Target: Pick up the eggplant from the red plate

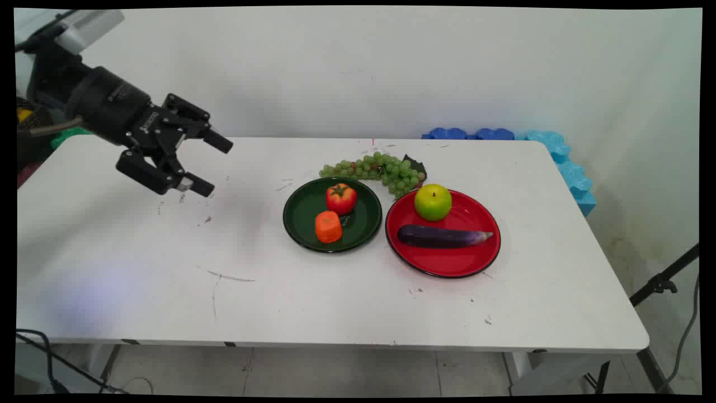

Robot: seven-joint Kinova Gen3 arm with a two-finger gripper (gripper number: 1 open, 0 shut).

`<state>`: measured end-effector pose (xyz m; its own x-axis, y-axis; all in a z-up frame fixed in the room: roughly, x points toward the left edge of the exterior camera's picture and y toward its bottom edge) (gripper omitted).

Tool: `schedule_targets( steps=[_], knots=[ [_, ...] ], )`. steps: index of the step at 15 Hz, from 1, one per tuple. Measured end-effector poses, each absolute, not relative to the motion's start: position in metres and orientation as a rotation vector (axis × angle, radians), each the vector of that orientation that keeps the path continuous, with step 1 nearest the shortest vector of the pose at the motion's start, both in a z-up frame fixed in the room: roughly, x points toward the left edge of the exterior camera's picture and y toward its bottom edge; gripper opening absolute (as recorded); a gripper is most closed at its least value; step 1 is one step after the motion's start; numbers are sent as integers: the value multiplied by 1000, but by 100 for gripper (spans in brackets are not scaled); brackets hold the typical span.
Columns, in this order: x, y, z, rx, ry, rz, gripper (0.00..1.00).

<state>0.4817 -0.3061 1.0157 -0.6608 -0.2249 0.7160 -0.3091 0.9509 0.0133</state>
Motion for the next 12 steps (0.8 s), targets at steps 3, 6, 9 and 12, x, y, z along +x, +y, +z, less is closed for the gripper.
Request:
schedule_targets(
  steps=[3, 6, 9, 12],
  knots=[
    [466, -308, 1023, 379, -2319, 150, 100],
    [437, -315, 1032, 414, -2316, 167, 100],
    [409, -326, 1037, 469, -2302, 182, 100],
    [372, -345, 1039, 541, -2284, 210, 100]
  ],
)
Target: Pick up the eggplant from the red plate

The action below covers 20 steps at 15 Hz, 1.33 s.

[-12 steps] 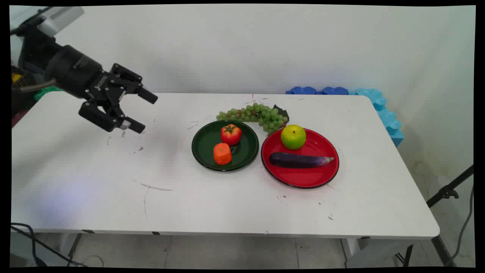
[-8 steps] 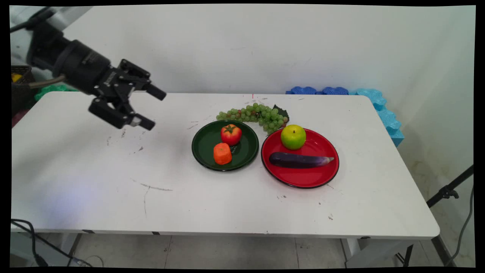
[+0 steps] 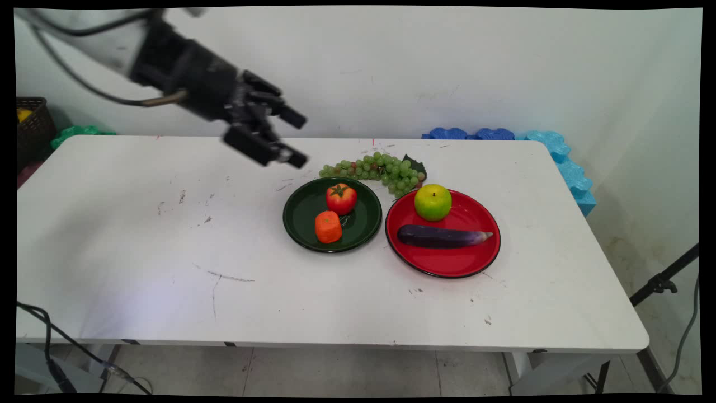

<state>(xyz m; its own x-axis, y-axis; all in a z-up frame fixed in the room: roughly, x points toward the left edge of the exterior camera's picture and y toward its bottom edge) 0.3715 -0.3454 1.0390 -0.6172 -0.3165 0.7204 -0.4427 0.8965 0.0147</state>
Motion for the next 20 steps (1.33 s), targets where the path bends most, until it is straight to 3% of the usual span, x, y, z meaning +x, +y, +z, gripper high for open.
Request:
schedule_targets(
  steps=[7, 20],
  knots=[
    [288, -397, 1017, 628, -2299, 279, 100],
    [173, -463, 914, 609, -2468, 206, 100]
  ],
)
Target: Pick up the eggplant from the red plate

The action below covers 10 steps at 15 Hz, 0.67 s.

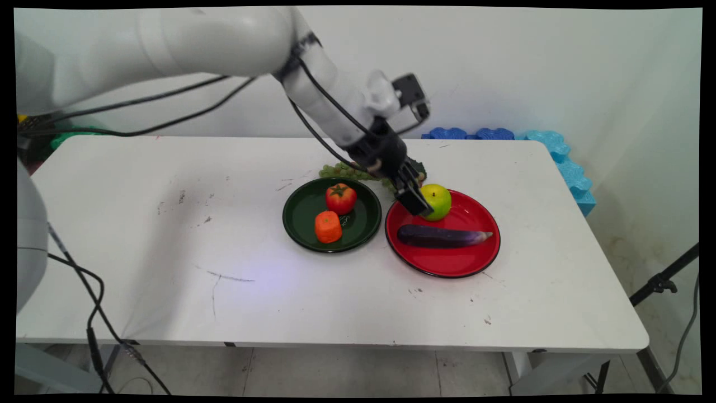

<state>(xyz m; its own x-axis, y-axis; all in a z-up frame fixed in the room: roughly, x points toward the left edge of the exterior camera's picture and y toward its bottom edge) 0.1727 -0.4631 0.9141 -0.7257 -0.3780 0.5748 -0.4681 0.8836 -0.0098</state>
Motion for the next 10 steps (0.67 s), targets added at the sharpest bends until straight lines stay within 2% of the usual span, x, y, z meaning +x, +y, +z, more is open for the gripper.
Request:
schedule_targets(
  steps=[10],
  knots=[
    [130, -484, 845, 524, -2552, 123, 100]
  ],
)
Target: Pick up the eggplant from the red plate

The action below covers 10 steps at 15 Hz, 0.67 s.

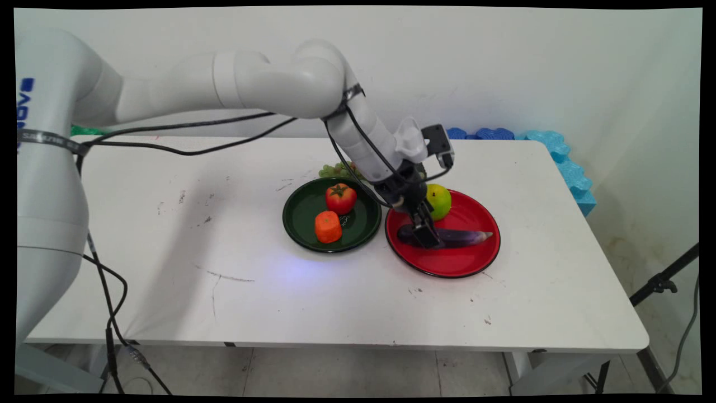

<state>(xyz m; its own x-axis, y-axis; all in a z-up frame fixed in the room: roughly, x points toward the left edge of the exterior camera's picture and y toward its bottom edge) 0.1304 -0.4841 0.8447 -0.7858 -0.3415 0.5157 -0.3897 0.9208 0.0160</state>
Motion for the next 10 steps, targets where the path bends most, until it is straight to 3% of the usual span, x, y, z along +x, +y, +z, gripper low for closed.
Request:
schedule_targets(
  steps=[9, 10],
  knots=[
    [115, -498, 815, 499, -2573, 126, 100],
    [114, -499, 814, 498, -2573, 127, 0]
  ],
)
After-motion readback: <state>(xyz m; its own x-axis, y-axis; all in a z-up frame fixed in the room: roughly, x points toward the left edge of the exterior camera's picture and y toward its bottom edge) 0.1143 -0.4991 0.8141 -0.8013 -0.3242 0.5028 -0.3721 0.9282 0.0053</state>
